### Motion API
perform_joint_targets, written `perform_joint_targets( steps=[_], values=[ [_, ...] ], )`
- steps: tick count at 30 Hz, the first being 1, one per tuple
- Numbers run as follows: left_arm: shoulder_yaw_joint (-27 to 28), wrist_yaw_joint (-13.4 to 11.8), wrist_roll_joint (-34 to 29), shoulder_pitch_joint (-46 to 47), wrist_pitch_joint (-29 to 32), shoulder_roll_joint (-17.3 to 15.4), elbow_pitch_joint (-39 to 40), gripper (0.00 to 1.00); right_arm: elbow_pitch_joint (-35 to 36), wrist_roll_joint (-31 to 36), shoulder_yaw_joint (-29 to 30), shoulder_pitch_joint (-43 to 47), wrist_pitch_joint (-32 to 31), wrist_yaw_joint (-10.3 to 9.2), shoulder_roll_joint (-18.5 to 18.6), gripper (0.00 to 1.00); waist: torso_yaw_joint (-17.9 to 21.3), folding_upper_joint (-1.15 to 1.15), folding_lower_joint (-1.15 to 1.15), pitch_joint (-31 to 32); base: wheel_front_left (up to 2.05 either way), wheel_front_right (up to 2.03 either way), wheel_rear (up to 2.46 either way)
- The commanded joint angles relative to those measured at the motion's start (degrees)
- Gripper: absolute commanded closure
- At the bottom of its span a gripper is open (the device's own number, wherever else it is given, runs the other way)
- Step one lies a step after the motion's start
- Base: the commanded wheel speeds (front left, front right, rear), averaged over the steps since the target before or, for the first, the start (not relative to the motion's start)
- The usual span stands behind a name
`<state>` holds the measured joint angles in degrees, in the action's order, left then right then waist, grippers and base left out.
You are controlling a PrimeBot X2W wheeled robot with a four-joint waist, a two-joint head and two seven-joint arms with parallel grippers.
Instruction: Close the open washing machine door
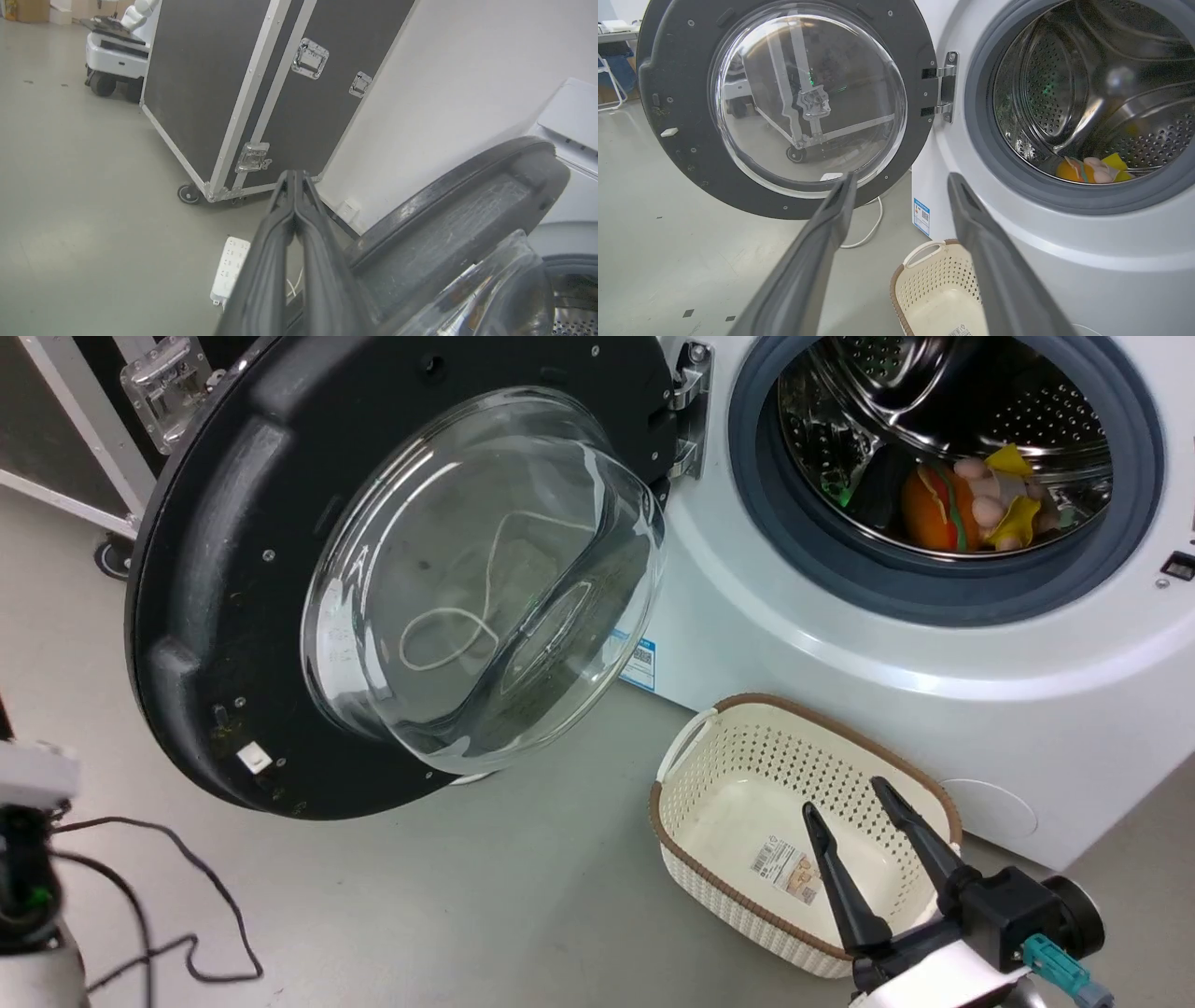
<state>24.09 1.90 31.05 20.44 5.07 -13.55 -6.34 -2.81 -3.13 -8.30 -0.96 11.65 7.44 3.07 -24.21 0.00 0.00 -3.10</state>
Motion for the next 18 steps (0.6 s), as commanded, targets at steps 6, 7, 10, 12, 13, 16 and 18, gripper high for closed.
perform_joint_targets(
  steps=[6,7,10,12,13,16,18],
  values=[
    [3.03,-2.54,10.54,5.74,10.89,0.04,-8.34,1.0,0.15,0.0,-0.76,0.65,1.14,0.04,-0.15,0.0,-0.35,0.0,0.0,-1.04,0.0,0.0,0.0],
    [3.64,-2.97,12.13,6.49,12.24,0.17,-9.28,1.0,0.12,0.02,-0.91,0.54,1.26,0.04,-0.15,0.0,-0.39,0.0,0.0,-1.24,0.0,0.0,0.0],
    [5.7,-4.59,16.87,8.97,15.63,0.93,-12.46,1.0,-0.02,0.09,-1.46,0.1,1.62,0.04,-0.16,0.0,-0.44,0.0,0.0,-1.87,0.0,0.0,0.0],
    [6.77,-5.55,19.92,10.54,18.23,1.4,-14.59,1.0,-0.12,0.14,-1.96,-0.2,1.86,0.04,-0.16,0.0,-0.43,0.0,0.0,-2.26,0.0,0.0,0.0],
    [7.08,-5.79,21.4,11.22,19.83,1.57,-15.56,1.0,-0.21,0.18,-2.24,-0.37,1.98,0.04,-0.17,0.0,-0.4,0.0,0.0,-2.48,0.0,0.0,0.0],
    [7.75,-5.57,25.62,12.47,25.05,1.59,-17.48,1.0,-0.59,0.45,-3.07,-0.93,2.34,0.04,-0.17,0.0,-0.26,0.0,0.0,-3.25,0.0,0.0,0.0],
    [8.27,-5.07,27.96,12.87,27.75,1.44,-18.27,1.0,-0.95,0.57,-3.38,-1.07,2.58,0.04,-0.18,0.0,-0.2,0.0,0.0,-3.42,0.0,0.0,0.0]
  ],
)
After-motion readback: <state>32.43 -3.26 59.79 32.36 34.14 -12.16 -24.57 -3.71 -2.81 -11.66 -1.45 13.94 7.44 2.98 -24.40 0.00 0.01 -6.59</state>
